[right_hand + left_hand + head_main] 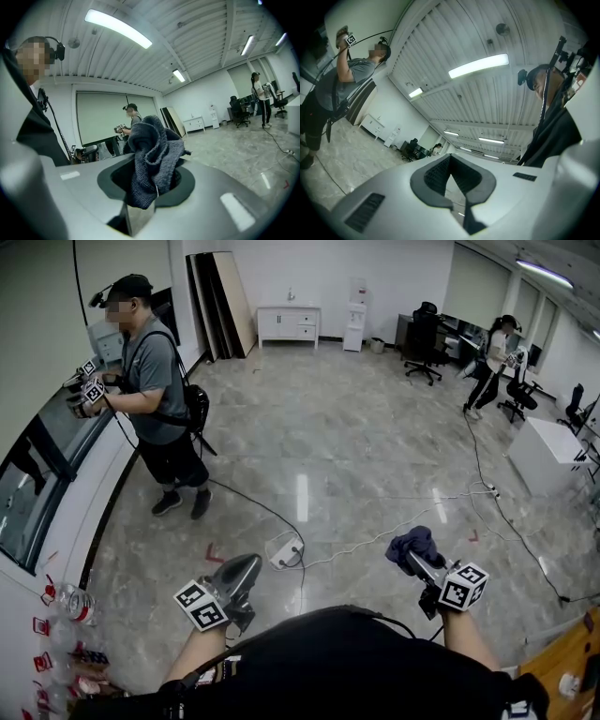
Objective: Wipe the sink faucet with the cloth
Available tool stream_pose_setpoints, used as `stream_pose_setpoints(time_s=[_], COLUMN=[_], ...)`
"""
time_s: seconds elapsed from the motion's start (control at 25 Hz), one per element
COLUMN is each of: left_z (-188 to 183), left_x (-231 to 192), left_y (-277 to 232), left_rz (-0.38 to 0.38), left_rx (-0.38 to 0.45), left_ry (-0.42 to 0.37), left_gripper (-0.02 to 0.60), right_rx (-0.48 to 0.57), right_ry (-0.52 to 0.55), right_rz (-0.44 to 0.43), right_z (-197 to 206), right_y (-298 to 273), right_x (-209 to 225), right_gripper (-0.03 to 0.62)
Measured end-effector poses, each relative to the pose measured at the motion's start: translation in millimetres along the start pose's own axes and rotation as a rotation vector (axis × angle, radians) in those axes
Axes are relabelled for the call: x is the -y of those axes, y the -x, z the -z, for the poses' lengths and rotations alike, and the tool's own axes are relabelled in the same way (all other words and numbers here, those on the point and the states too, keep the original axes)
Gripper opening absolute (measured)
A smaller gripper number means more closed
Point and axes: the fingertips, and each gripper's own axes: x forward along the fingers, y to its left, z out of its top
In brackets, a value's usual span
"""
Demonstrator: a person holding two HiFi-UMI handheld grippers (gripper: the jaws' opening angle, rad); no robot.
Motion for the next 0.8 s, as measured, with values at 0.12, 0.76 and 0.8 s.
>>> stream_pose_setpoints(time_s=[0.12,0.76,0.8], left_z=[-2.7,27.1,30.2], left_x=[-14.1,-42.3,-42.4], left_y=[7.9,-77.4,-88.6], left_rz=[0.001,0.031,0.027], left_rx=[-0.006,-0.077,-0.078], left_ry=[0.012,0.052,0.047], left_gripper=[-0.002,-0.002,-0.002], right_rx=[-0.004,-0.023,-0.018], right_ry=[-0.009,-0.076,-0.08], right_rz=[0.018,0.056,0.049], right_z=[3.6,11.3,10.3], right_y=[-10.3,-15.4,-14.4], right_x=[-3.5,78.0,90.3], right_gripper=[0.086,0.086,0.086])
